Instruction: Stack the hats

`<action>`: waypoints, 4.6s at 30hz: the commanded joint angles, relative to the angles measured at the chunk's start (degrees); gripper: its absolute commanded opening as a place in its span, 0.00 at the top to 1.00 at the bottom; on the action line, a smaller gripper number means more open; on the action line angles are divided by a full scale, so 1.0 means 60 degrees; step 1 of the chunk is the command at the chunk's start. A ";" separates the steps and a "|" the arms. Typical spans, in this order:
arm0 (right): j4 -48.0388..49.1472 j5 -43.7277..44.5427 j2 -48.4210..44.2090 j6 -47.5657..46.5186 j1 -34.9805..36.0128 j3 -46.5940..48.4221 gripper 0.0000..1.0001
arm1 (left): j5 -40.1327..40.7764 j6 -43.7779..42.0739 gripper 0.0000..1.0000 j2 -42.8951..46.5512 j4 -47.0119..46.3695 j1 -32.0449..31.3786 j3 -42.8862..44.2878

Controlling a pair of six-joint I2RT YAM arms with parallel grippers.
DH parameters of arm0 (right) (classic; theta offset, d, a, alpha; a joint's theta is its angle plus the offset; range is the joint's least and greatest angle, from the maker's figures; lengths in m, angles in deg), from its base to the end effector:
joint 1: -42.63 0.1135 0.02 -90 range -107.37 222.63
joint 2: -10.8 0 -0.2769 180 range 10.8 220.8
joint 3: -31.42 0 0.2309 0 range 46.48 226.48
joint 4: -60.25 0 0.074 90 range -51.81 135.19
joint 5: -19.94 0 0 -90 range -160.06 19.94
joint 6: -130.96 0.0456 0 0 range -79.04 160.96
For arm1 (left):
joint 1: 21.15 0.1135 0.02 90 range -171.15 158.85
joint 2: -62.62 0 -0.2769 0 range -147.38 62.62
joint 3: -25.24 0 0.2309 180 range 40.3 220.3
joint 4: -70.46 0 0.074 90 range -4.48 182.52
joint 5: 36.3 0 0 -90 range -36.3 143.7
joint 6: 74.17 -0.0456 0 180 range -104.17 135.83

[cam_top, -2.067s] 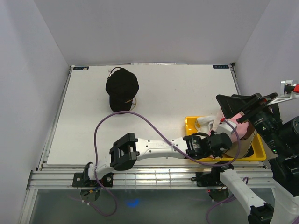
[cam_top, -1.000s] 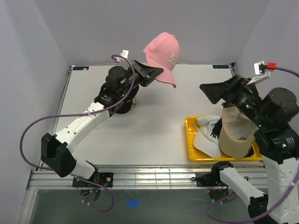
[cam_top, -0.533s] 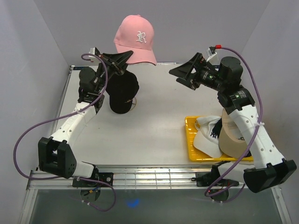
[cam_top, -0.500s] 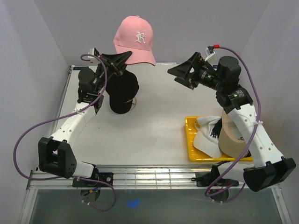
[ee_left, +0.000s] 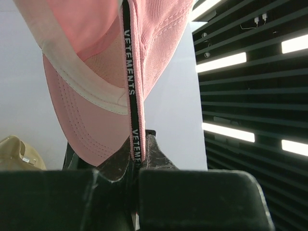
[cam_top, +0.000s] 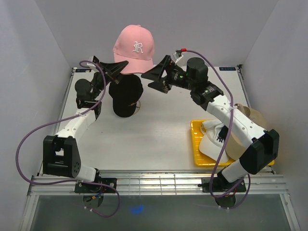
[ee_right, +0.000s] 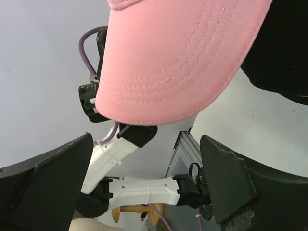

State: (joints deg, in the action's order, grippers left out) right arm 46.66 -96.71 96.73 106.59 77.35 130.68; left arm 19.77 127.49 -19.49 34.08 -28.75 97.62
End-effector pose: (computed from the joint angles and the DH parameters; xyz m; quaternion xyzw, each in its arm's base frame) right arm 0.2676 0.2103 0.4424 0.0271 0.7080 0.6319 0.3142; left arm 0.3034 -0.0662 0.3989 -0.2432 0.5048 -0.7798 0.2794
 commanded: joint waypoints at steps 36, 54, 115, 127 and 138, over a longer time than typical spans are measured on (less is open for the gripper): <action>0.0545 0.0546 0.1645 -0.1035 0.0117 -0.0074 0.38 | -0.2665 -0.0503 1.00 0.0061 -0.2852 0.1222 -0.3224; 0.0325 0.0751 0.2026 -0.1636 0.0117 -0.0704 0.39 | -0.3514 -0.2259 1.00 0.0032 -0.1755 0.1251 -0.4075; -0.2208 0.1981 0.2304 -0.4492 0.0117 -0.0690 0.36 | -0.3895 -0.0431 0.80 -0.3909 -0.7276 0.3331 -0.7474; -0.2999 0.2011 0.2787 -0.5033 0.0117 0.0569 0.26 | -0.4466 -0.0884 0.39 -0.3045 -0.6428 0.3317 -0.7254; -0.3629 0.1864 0.3344 -0.5342 0.0117 0.1742 0.24 | -0.4745 -0.4339 0.30 -0.0689 -0.0021 0.3331 -0.6698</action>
State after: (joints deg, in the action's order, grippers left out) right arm 26.51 -85.20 116.01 76.40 78.05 137.55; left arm -6.61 111.53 -28.27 19.13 -9.10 55.39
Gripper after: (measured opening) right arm 0.759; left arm 0.691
